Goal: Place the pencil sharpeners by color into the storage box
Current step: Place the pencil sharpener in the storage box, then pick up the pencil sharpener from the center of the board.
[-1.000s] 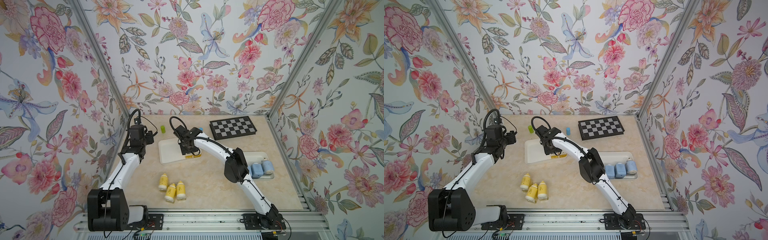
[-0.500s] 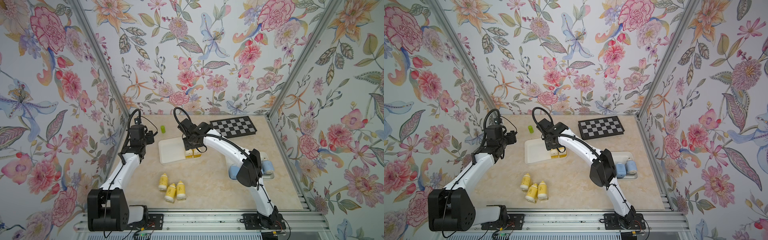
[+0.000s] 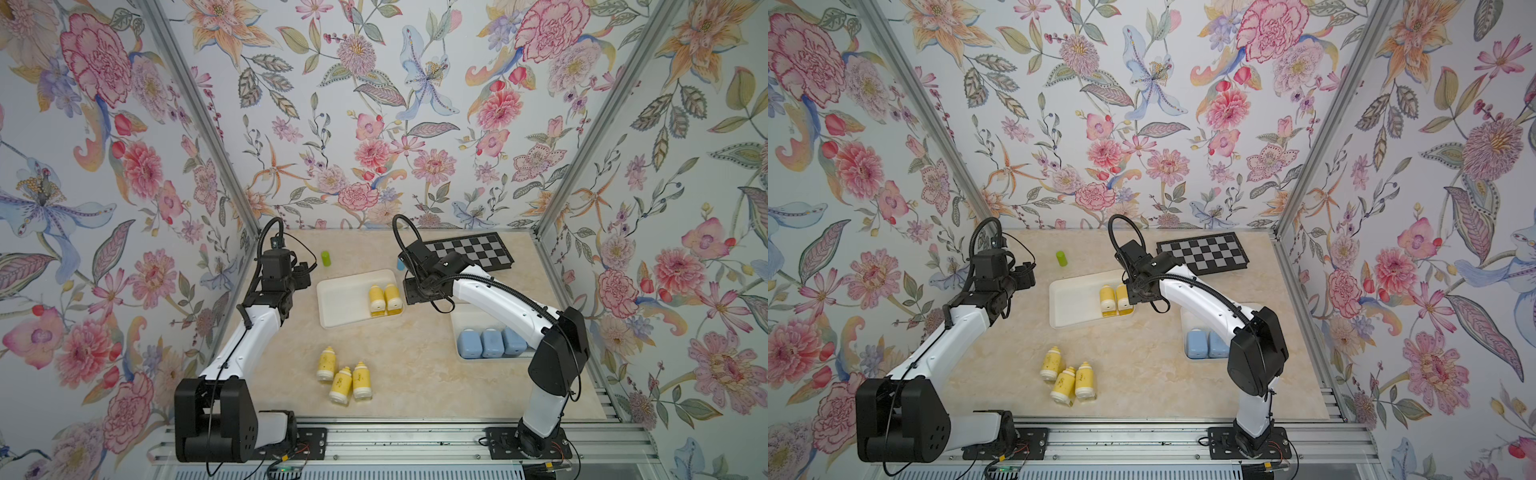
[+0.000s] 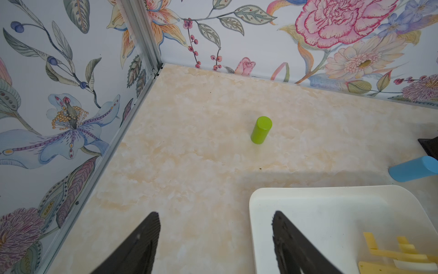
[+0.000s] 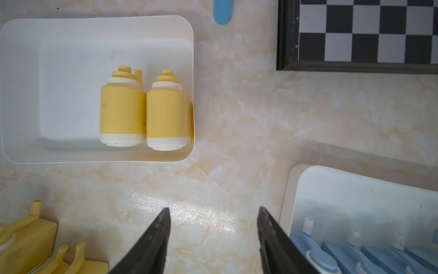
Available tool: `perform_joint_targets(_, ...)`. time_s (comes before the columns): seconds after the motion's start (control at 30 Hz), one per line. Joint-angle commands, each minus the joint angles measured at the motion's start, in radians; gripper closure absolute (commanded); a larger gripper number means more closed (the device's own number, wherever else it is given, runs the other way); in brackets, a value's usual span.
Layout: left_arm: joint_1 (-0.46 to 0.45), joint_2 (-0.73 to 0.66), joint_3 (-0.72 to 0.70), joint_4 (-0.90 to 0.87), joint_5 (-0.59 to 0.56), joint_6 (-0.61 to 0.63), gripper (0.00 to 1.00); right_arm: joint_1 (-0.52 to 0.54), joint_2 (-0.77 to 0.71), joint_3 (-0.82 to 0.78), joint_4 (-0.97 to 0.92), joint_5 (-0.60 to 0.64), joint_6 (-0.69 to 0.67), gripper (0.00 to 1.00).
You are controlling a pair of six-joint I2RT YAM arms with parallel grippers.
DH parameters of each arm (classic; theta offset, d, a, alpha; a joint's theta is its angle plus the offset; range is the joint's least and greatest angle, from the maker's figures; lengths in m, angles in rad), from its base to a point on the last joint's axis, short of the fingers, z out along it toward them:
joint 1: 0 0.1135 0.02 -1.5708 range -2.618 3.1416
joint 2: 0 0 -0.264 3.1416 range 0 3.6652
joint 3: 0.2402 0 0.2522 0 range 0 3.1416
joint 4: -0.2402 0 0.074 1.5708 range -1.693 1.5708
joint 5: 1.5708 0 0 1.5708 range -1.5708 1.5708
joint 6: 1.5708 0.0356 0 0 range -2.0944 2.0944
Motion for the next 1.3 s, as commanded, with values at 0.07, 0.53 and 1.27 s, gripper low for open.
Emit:
perform_joint_targets(0.07,-0.065,-0.078,0.064,-0.148,0.002,-0.059,0.24,-0.080,-0.101,-0.125,0.095,-0.060,-0.037,0.40)
perform_joint_targets(0.53,-0.375,-0.367,-0.058,-0.554,-0.179,-0.322,0.23,-0.183,-0.132,-0.207,0.158,-0.160,-0.135,0.38)
perform_joint_targets(1.27,-0.752,-0.479,-0.188,-0.905,-0.265,-0.749,0.23,-0.203,-0.159,-0.266,0.163,-0.210,-0.185,0.36)
